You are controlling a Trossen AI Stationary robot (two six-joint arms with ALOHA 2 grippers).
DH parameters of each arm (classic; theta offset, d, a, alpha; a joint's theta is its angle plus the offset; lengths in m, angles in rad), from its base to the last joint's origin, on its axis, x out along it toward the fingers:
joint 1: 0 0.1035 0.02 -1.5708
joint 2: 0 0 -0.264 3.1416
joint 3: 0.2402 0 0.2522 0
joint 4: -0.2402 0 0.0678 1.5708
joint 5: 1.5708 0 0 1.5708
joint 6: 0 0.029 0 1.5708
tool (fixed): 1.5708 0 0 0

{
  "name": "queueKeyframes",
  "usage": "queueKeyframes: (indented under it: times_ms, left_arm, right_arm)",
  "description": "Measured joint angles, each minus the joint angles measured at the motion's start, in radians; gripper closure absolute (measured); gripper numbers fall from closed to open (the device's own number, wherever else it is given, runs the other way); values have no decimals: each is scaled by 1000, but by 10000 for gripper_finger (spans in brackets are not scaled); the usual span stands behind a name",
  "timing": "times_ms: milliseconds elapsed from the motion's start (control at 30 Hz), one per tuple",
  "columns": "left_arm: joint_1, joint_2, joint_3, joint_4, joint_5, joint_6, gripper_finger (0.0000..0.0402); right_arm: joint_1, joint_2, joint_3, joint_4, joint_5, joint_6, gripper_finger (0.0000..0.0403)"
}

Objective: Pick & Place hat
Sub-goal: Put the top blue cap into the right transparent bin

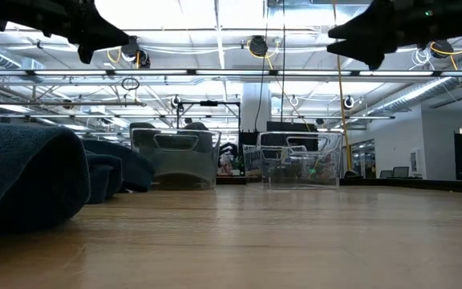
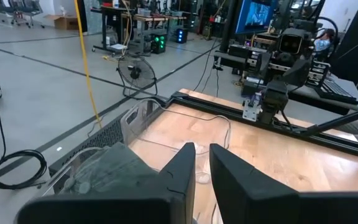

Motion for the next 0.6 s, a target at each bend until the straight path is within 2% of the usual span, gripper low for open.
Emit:
queueKeyframes:
  times_ms: [333, 600]
  left_arm:
    - [0, 0, 0, -1, 0, 7, 344]
    - [0, 0, 0, -13, 1, 13, 344]
  right_arm:
    - [0, -114, -73, -1, 0, 5, 193]
    - [0, -137, -74, -2, 1, 2, 193]
